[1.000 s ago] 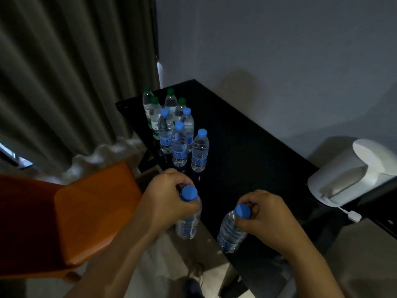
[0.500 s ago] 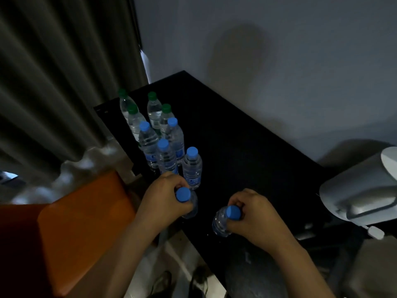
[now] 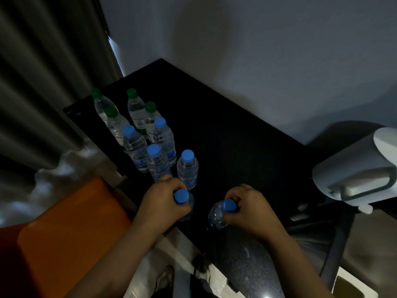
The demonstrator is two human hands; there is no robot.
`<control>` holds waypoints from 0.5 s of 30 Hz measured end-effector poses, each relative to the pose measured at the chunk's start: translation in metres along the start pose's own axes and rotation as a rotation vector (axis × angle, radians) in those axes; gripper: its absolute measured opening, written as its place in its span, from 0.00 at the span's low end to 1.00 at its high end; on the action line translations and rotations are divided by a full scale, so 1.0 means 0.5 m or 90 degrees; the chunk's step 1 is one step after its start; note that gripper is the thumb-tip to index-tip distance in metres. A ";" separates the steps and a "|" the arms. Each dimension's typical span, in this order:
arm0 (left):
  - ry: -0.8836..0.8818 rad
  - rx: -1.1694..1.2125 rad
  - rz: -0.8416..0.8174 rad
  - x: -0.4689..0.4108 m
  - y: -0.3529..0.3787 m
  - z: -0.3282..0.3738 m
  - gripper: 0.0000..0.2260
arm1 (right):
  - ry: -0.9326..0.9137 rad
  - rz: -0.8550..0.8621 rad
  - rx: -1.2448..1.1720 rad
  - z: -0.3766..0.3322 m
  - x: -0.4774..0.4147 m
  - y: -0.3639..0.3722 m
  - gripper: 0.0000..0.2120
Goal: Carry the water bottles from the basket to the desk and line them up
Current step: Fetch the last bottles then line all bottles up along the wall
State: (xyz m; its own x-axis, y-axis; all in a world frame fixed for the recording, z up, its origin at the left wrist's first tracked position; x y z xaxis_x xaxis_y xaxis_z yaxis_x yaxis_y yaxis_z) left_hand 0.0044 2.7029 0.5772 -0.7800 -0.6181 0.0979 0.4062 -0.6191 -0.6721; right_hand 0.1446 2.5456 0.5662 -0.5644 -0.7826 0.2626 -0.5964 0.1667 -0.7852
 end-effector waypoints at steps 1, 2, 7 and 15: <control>0.003 0.001 -0.001 -0.002 0.000 0.000 0.11 | 0.005 0.001 0.001 0.000 -0.005 0.003 0.12; 0.005 0.000 -0.004 -0.003 0.000 0.001 0.11 | 0.008 0.002 0.007 -0.001 -0.010 0.006 0.12; 0.014 0.006 -0.008 -0.002 -0.001 0.004 0.11 | 0.014 0.015 0.029 -0.001 -0.033 0.014 0.11; 0.013 0.009 -0.007 -0.005 -0.005 0.004 0.11 | 0.017 0.001 0.055 0.014 -0.045 0.030 0.10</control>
State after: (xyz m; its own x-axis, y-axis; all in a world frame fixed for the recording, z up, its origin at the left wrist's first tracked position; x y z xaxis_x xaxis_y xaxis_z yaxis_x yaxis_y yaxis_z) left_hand 0.0064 2.7052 0.5804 -0.7941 -0.6011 0.0894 0.4041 -0.6322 -0.6610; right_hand 0.1521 2.5614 0.5446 -0.5812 -0.7660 0.2747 -0.5439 0.1146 -0.8313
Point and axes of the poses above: each hand's wrist, its own x-axis away from the middle knuckle, its own y-axis out of the palm, z = x × y, the point moved 5 cm from there along -x, towards the middle knuckle, and after that the axes turned 3 degrees about x, right-handed, at the moved point
